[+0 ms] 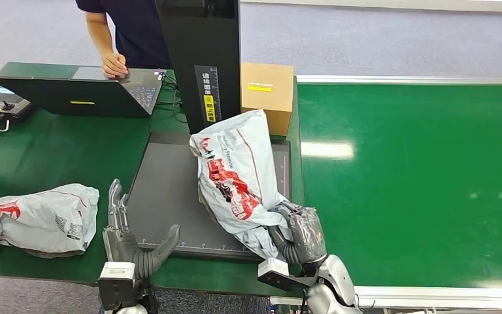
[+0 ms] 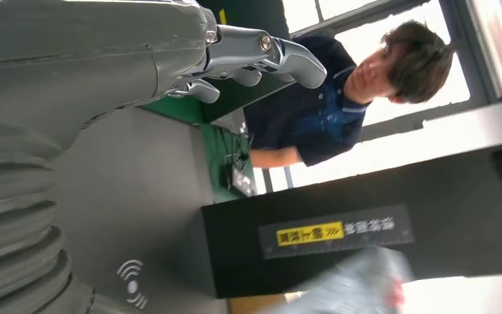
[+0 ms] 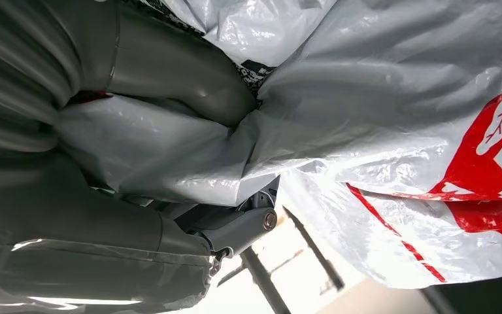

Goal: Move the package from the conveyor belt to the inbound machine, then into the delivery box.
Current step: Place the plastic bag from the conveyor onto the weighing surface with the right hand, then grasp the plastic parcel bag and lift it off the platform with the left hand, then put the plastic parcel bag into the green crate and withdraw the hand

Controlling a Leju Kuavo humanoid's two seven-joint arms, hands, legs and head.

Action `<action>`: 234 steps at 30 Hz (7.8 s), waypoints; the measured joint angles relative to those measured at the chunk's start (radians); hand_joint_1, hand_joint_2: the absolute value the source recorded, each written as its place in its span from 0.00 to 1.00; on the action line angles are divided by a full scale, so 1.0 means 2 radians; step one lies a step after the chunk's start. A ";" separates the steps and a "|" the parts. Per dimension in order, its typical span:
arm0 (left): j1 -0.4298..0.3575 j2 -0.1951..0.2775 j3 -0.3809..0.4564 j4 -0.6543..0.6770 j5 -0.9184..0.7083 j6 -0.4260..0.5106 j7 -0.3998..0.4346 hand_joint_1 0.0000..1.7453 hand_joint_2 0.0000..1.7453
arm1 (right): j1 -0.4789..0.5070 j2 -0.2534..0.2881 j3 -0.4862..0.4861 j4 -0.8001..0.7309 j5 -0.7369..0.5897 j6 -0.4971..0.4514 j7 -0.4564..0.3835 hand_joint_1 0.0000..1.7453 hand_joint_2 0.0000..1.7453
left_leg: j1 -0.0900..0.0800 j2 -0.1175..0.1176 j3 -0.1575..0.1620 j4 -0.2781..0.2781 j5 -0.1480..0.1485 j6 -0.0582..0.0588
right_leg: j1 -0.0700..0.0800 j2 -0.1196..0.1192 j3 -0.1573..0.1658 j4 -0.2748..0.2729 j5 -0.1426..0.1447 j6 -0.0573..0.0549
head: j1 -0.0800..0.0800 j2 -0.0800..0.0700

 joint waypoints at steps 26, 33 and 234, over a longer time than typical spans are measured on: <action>-0.021 0.025 -0.056 0.002 0.018 0.025 0.000 0.00 1.00 | -0.035 0.052 0.008 0.056 -0.058 -0.075 -0.078 0.00 1.00 | 0.000 0.000 0.000 0.000 0.000 0.000 | 0.000 0.000 -0.001 0.000 0.000 0.000 | 0.000 0.000; -0.026 0.029 -0.062 0.010 0.022 0.033 0.000 0.00 1.00 | 0.030 0.061 0.004 -0.109 -0.134 -0.075 -0.078 0.00 1.00 | 0.000 0.000 0.000 0.000 0.000 0.000 | 0.000 0.000 -0.001 0.000 0.000 0.000 | 0.000 0.000; -0.453 0.121 0.327 0.471 -0.279 0.064 0.125 0.00 1.00 | 0.137 0.069 -0.005 -0.222 -0.275 -0.073 -0.078 0.00 1.00 | 0.000 0.001 -0.001 0.000 0.002 -0.003 | 0.000 0.001 -0.003 0.002 0.001 -0.002 | 0.000 0.000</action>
